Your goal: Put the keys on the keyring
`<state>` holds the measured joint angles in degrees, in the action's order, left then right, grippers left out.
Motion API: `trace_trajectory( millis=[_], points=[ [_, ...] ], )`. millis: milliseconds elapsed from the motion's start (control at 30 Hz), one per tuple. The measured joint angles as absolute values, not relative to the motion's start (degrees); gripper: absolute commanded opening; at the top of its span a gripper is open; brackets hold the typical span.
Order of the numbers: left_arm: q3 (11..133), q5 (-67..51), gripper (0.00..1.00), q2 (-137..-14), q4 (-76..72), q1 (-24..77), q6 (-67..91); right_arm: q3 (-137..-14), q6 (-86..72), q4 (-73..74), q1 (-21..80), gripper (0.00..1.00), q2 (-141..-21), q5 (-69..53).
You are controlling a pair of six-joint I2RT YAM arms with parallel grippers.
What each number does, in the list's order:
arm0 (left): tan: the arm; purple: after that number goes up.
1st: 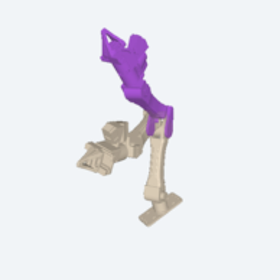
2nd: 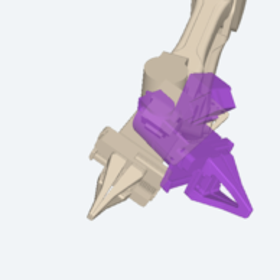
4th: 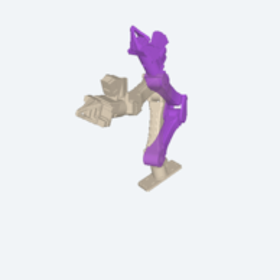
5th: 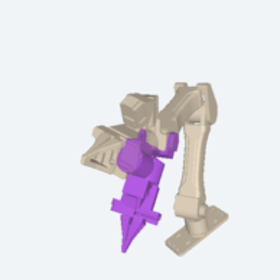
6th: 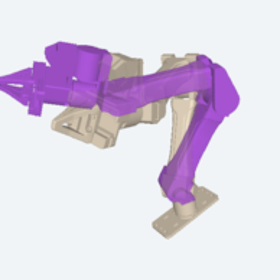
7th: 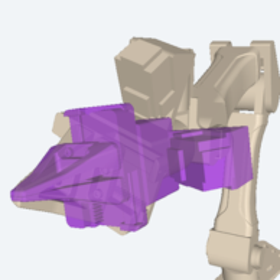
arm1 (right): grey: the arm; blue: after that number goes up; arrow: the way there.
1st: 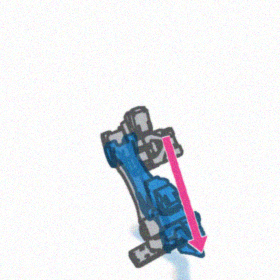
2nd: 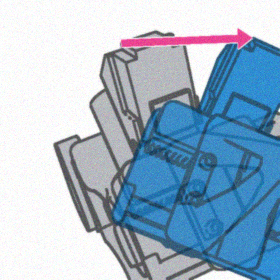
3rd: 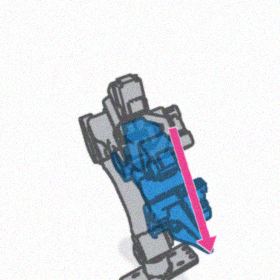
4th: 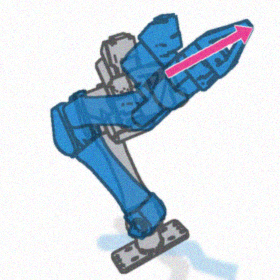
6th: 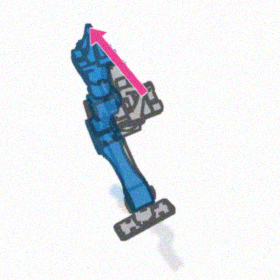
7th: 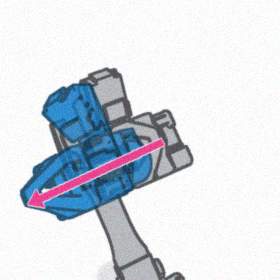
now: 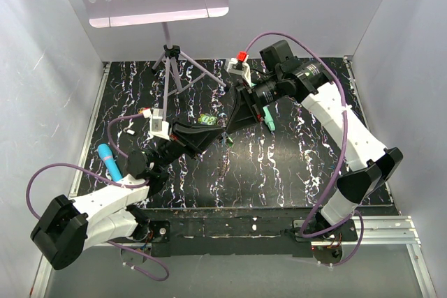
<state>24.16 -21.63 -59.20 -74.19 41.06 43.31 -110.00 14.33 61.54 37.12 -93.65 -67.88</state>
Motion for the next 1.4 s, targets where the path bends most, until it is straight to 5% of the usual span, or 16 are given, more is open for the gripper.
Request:
trace_trajectory(
  millis=[33,300,500,600,800,1000,1400],
  points=[
    [24.2,-21.6,0.0,-59.2,-74.2,41.1,43.4,-110.0,14.3,61.5,37.1,0.02,-93.7,-67.7],
    [24.2,-21.5,0.01,-59.1,-73.9,41.1,43.9,-110.0,15.5,61.5,37.1,0.01,-93.8,-67.3],
    [24.1,-20.4,0.63,-52.4,-64.4,41.1,42.9,-109.9,18.6,64.1,37.3,0.01,-93.8,-64.0],
    [24.4,-20.4,0.8,-43.9,-54.6,41.0,40.3,-109.9,22.1,67.7,37.3,0.01,-93.8,-60.9],
    [33.0,-24.1,0.83,-32.5,-24.5,40.6,30.8,-112.1,32.6,75.2,37.8,0.01,-94.5,-52.7],
    [44.2,-29.8,0.77,-38.0,-0.3,40.4,20.6,-113.5,40.1,76.8,39.2,0.01,-95.0,-46.4],
    [45.1,-35.7,0.64,-44.4,3.4,40.3,3.2,-112.5,44.8,77.1,42.3,0.01,-95.0,-43.5]
  ],
)
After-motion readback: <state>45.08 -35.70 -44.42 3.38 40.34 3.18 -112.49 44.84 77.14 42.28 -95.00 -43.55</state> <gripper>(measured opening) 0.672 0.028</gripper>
